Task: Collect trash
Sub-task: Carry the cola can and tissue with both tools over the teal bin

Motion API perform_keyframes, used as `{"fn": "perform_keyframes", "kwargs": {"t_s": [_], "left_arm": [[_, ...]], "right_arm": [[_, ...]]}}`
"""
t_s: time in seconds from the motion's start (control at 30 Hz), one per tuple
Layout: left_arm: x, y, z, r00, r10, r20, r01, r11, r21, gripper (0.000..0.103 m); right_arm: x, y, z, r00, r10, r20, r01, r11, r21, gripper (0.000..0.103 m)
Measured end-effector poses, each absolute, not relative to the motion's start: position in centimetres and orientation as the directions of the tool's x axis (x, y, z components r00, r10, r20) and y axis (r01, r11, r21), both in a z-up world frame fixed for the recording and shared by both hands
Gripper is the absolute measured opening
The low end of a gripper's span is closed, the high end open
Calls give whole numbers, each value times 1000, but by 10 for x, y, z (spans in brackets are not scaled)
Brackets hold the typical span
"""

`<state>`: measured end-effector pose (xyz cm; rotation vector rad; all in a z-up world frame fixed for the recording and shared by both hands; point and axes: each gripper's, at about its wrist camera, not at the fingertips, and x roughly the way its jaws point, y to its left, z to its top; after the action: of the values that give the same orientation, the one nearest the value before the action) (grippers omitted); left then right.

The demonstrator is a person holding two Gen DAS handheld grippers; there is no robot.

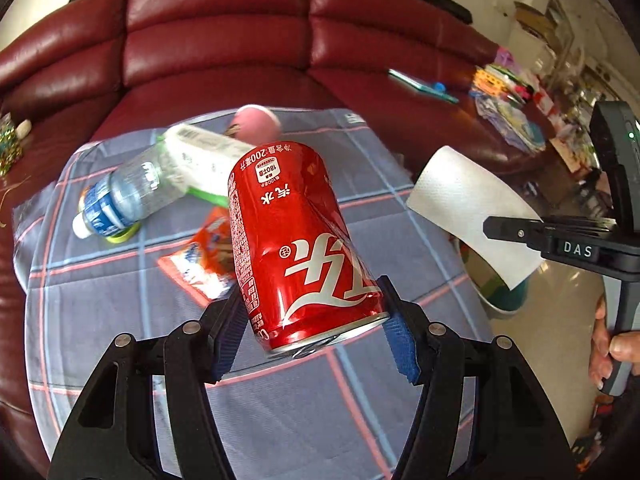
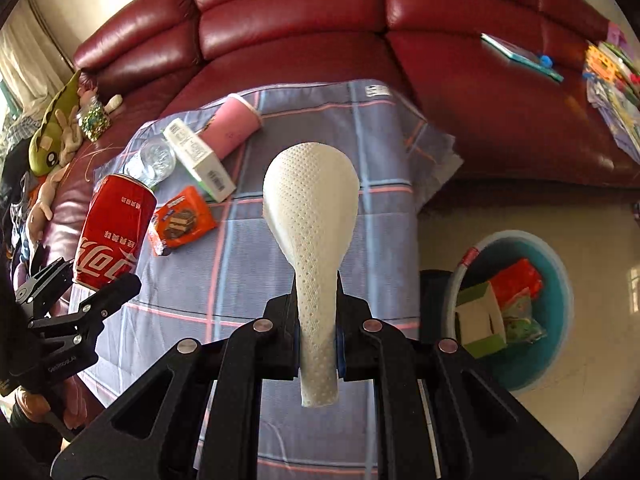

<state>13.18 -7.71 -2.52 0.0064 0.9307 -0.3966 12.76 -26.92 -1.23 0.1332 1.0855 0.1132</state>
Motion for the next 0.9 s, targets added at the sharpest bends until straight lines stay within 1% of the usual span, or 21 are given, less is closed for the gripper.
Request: {"fn": "perform_keyframes", "kwargs": {"t_s": [0.17,0.4,0.67,0.9], "left_arm": [[129,-150,-25,477,-409,-778,474,865,-164,63],[123,-243,-41,376,-470,-799,611,774,-168,63],[121,-333,-72,256,-490,-833,709,681,-183,63],[131,-395,-98,164,-501,-850,756,617,-218,63]], "right_arm": [[106,-343,-12,484,95,-870,95,983,160,12],[81,-420,-21,482,27,-876,217,965,149,12],[65,-483,-45,463,2,-886,309,937,163,12],[66,-514,-62,438,3,-899,346,922,172,12]]}}
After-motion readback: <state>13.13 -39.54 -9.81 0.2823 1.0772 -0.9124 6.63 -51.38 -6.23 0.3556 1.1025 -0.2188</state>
